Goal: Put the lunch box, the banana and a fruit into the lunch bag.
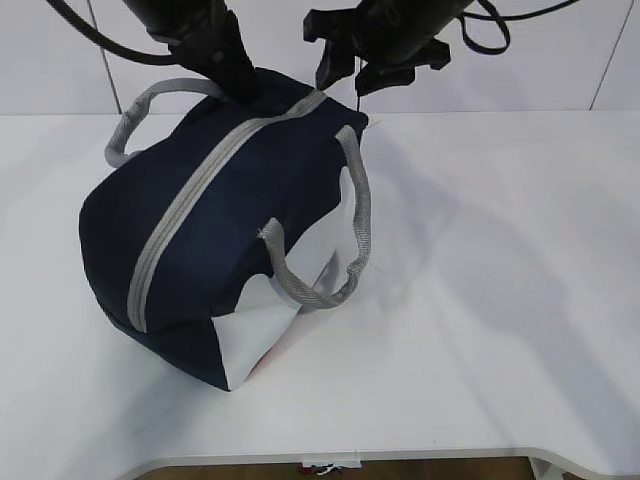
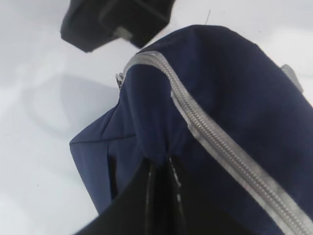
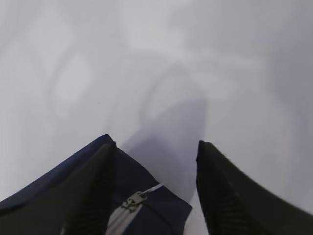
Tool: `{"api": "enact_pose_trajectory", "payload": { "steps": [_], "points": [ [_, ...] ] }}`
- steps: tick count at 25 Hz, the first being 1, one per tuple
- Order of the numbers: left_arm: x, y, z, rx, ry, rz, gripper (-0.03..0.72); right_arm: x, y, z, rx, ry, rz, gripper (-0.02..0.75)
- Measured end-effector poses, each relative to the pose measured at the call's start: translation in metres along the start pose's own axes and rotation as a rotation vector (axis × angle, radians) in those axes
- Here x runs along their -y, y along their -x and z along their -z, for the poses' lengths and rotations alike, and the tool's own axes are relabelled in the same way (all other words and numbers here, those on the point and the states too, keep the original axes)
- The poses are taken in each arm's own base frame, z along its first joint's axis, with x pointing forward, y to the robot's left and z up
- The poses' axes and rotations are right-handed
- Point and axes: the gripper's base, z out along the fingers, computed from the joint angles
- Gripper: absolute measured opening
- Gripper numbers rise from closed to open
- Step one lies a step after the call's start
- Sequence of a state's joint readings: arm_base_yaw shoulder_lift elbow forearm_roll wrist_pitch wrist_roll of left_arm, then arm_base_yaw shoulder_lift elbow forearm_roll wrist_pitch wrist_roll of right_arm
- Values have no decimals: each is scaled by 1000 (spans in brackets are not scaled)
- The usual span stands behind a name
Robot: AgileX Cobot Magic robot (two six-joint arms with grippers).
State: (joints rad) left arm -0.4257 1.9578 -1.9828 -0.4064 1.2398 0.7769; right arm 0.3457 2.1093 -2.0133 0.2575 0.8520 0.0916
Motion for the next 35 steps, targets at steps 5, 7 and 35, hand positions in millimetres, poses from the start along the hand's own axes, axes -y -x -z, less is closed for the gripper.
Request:
{"api": "enact_pose_trajectory", "payload": {
  "steps": [5, 7, 35],
  "points": [
    [0, 1, 0, 6, 5, 58, 17, 0, 6, 16, -44, -65, 67, 428],
    [-1, 1, 0, 14, 12, 109, 48, 2, 7, 23, -75, -104, 99, 428],
    [-8, 0, 58, -9, 329, 478, 481, -18, 18, 119, -54, -114, 214, 428]
  ]
}}
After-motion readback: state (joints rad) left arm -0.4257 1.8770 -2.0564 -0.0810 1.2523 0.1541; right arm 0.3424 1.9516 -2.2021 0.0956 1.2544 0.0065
